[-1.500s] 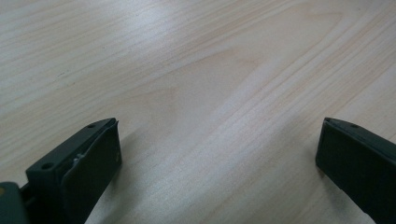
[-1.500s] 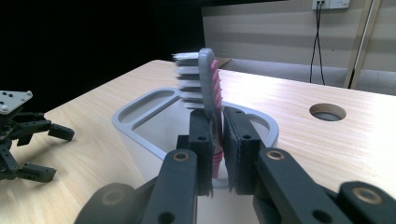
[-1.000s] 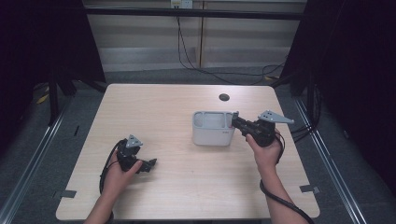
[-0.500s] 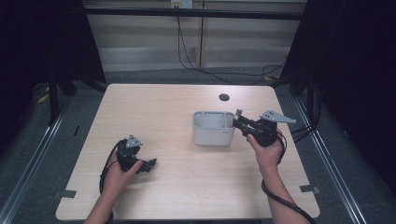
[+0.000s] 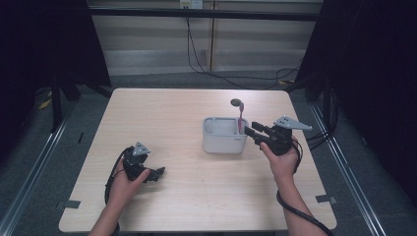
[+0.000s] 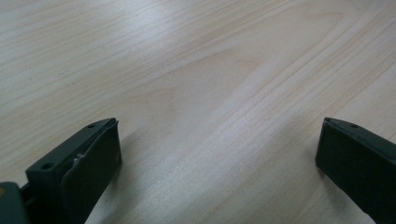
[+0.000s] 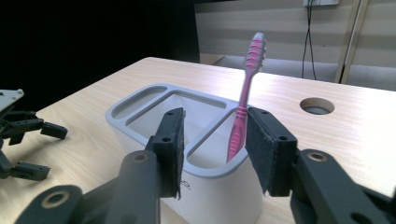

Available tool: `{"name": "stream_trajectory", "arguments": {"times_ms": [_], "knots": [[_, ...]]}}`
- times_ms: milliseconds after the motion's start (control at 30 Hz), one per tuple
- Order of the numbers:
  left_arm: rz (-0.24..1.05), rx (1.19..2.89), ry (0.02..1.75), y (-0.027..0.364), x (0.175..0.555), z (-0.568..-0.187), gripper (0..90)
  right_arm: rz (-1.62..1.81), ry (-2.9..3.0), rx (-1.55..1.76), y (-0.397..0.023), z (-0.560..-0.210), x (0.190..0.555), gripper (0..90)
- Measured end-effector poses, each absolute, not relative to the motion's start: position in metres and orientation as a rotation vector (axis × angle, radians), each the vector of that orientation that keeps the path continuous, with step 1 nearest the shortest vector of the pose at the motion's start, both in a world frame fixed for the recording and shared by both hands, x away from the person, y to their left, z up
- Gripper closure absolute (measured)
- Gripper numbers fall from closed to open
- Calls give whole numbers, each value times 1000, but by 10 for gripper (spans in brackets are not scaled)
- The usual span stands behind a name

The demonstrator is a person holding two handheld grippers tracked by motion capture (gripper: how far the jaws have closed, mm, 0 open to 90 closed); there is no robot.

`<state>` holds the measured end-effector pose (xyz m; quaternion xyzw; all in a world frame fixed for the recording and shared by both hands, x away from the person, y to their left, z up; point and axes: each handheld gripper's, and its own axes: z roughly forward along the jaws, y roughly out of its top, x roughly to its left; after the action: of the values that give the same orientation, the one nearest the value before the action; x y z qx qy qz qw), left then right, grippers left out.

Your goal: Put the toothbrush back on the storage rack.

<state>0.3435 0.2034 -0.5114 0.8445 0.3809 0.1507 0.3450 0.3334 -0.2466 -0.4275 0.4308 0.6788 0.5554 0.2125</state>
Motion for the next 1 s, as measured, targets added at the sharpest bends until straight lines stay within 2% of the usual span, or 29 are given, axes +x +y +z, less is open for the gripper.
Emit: {"name": "stream_trajectory", "arguments": {"times_ms": [333,433,1000], "knots": [[391,2192,990,203,343,-511,0,1538,1885,1187,-250,-425,332,459],[389,2189,993,203,343,-512,0,1529,1918,1198,-250,-425,333,397],[388,2187,994,202,343,-512,0,1498,1955,1193,-256,-421,329,345]]}}
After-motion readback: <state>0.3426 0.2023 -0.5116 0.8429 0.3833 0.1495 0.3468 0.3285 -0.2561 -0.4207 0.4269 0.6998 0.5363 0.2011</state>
